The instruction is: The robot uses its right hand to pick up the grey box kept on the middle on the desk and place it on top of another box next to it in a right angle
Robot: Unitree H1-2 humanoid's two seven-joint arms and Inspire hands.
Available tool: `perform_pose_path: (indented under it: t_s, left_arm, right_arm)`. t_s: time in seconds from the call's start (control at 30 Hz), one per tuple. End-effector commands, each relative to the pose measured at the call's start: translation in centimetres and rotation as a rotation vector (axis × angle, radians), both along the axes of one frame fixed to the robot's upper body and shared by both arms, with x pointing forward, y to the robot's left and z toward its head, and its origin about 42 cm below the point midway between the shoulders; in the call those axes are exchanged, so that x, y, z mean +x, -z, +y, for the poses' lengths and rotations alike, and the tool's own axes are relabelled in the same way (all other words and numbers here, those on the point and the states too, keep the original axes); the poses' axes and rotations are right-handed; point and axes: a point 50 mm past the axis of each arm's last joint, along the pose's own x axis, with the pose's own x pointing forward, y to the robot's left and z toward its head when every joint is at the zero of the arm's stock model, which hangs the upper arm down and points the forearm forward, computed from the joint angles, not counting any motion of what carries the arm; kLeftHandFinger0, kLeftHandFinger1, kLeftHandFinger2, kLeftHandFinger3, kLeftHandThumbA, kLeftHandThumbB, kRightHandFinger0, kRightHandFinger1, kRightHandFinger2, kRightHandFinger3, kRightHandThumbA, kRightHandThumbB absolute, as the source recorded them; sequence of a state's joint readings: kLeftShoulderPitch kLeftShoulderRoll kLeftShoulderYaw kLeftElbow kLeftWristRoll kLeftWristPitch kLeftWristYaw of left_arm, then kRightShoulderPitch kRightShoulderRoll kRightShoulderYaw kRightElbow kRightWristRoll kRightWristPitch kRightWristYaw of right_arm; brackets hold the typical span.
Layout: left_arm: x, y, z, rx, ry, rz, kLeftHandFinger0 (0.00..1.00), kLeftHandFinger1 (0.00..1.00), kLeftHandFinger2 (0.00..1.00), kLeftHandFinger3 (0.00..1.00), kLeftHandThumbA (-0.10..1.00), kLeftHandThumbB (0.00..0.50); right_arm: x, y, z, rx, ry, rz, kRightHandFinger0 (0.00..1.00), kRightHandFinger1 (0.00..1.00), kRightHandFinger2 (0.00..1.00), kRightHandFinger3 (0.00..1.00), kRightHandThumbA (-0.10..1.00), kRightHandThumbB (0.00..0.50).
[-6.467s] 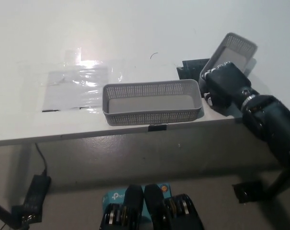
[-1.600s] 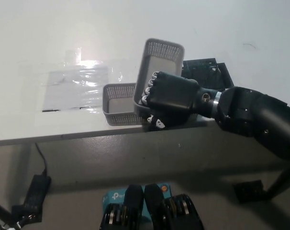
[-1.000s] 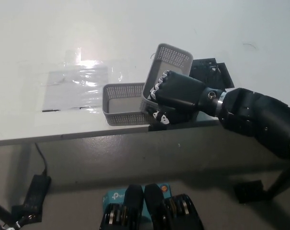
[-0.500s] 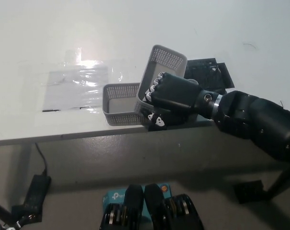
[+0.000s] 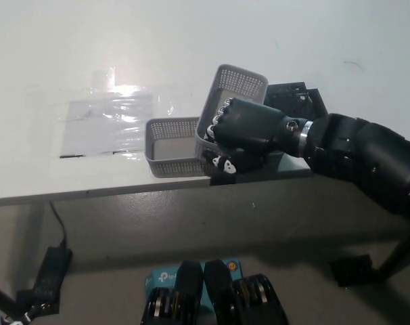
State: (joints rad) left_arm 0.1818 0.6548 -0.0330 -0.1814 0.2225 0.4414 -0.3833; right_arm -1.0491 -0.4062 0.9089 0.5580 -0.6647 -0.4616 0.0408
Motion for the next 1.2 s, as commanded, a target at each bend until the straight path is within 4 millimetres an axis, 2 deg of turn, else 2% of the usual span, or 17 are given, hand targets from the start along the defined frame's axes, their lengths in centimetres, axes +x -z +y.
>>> perform_pose_path:
  t_s: [0.0, 0.1, 0.13, 0.2, 0.37, 0.43, 0.47, 0.6, 0.67, 0.7, 0.73, 0.83, 0.87, 0.9, 0.93, 1.03, 1.17]
  left_arm:
    - [0.1, -0.8, 0.5, 0.005, 0.027, -0.025, 0.00, 0.00, 0.00, 0.00, 0.96, 0.243]
    - [0.1, -0.8, 0.4, 0.013, 0.027, -0.025, 0.00, 0.00, 0.00, 0.00, 0.98, 0.262]
    - [0.1, -0.8, 0.4, 0.009, 0.026, -0.024, 0.00, 0.00, 0.00, 0.00, 0.98, 0.261]
    - [0.1, -0.8, 0.4, 0.016, 0.032, -0.034, 0.00, 0.00, 0.01, 0.00, 0.95, 0.221]
    - [0.1, -0.7, 0.5, 0.001, 0.011, -0.018, 0.00, 0.03, 0.03, 0.03, 0.95, 0.243]
    - [0.1, -0.6, 0.6, 0.004, 0.015, -0.023, 0.00, 0.03, 0.03, 0.02, 0.95, 0.243]
    - [0.1, -0.7, 0.5, 0.008, 0.026, -0.024, 0.01, 0.04, 0.04, 0.01, 0.96, 0.222]
    - [0.1, -0.7, 0.5, -0.007, 0.018, -0.024, 0.02, 0.05, 0.05, 0.02, 0.96, 0.250]
    - [0.1, -0.7, 0.5, -0.002, 0.014, -0.026, 0.02, 0.05, 0.04, 0.01, 0.92, 0.215]
    - [0.1, -0.7, 0.5, -0.004, 0.013, -0.025, 0.01, 0.04, 0.04, 0.00, 0.94, 0.233]
    - [0.1, -0.7, 0.5, 0.013, 0.014, -0.021, 0.04, 0.05, 0.05, 0.01, 0.96, 0.243]
    - [0.2, -0.6, 0.5, 0.011, 0.010, -0.006, 0.11, 0.06, 0.04, 0.01, 0.97, 0.254]
    - [0.2, -0.6, 0.5, 0.011, 0.012, -0.004, 0.10, 0.07, 0.04, 0.01, 0.97, 0.253]
    - [0.3, -0.5, 0.6, -0.008, 0.007, -0.004, 0.02, 0.06, 0.04, 0.01, 0.96, 0.249]
    - [0.3, -0.6, 0.6, 0.010, 0.018, -0.007, 0.03, 0.06, 0.04, 0.01, 0.98, 0.243]
    - [0.1, -0.6, 0.3, 0.013, 0.021, -0.024, 0.04, 0.07, 0.05, 0.01, 0.99, 0.283]
    - [0.2, -0.5, 0.4, 0.013, 0.019, -0.018, 0.03, 0.09, 0.06, 0.00, 0.95, 0.231]
  right_arm:
    - [0.7, -3.6, 0.1, -0.057, -0.008, -0.096, 0.07, 0.15, 0.18, 0.77, 0.38, 0.212]
    - [0.5, -3.8, -0.1, -0.078, -0.008, -0.104, 0.23, 0.36, 0.40, 0.88, 0.47, 0.193]
    - [0.4, -3.9, 0.0, -0.075, -0.009, -0.100, 0.26, 0.38, 0.42, 0.89, 0.48, 0.195]
    - [0.3, -4.1, 0.0, -0.077, -0.005, -0.080, 0.33, 0.44, 0.49, 0.90, 0.48, 0.180]
    - [0.1, -3.9, 0.2, -0.053, -0.017, -0.087, 0.28, 0.37, 0.42, 0.84, 0.41, 0.175]
    - [0.1, -3.8, 0.2, -0.045, -0.019, -0.087, 0.25, 0.36, 0.42, 0.83, 0.40, 0.174]
    - [0.0, -3.8, 0.2, -0.051, -0.020, -0.086, 0.24, 0.36, 0.42, 0.83, 0.40, 0.165]
    - [-0.2, -4.1, 0.2, -0.061, -0.021, -0.085, 0.26, 0.38, 0.44, 0.85, 0.39, 0.147]
    - [-0.4, -4.3, 0.1, -0.059, -0.028, -0.087, 0.25, 0.37, 0.43, 0.85, 0.39, 0.145]
    - [-0.5, -4.5, 0.1, -0.060, -0.029, -0.086, 0.24, 0.36, 0.42, 0.85, 0.39, 0.145]
    - [-0.8, -5.0, 0.0, -0.082, -0.030, -0.086, 0.30, 0.42, 0.49, 0.88, 0.41, 0.130]
    - [-1.7, -5.9, -0.4, -0.099, -0.032, -0.078, 0.32, 0.43, 0.49, 0.86, 0.37, 0.140]
    - [-1.9, -6.1, -0.5, -0.102, -0.031, -0.077, 0.31, 0.43, 0.49, 0.86, 0.37, 0.140]
    - [-2.2, -6.3, -0.8, -0.101, -0.035, -0.079, 0.30, 0.41, 0.48, 0.85, 0.36, 0.143]
    - [-2.6, -6.7, -1.3, -0.097, -0.045, -0.089, 0.27, 0.39, 0.46, 0.84, 0.36, 0.150]
    - [-2.8, -7.2, -2.1, -0.098, -0.049, -0.089, 0.21, 0.34, 0.42, 0.82, 0.39, 0.155]
    - [-3.1, -7.8, -2.6, -0.118, -0.044, -0.102, 0.22, 0.35, 0.44, 0.85, 0.42, 0.157]
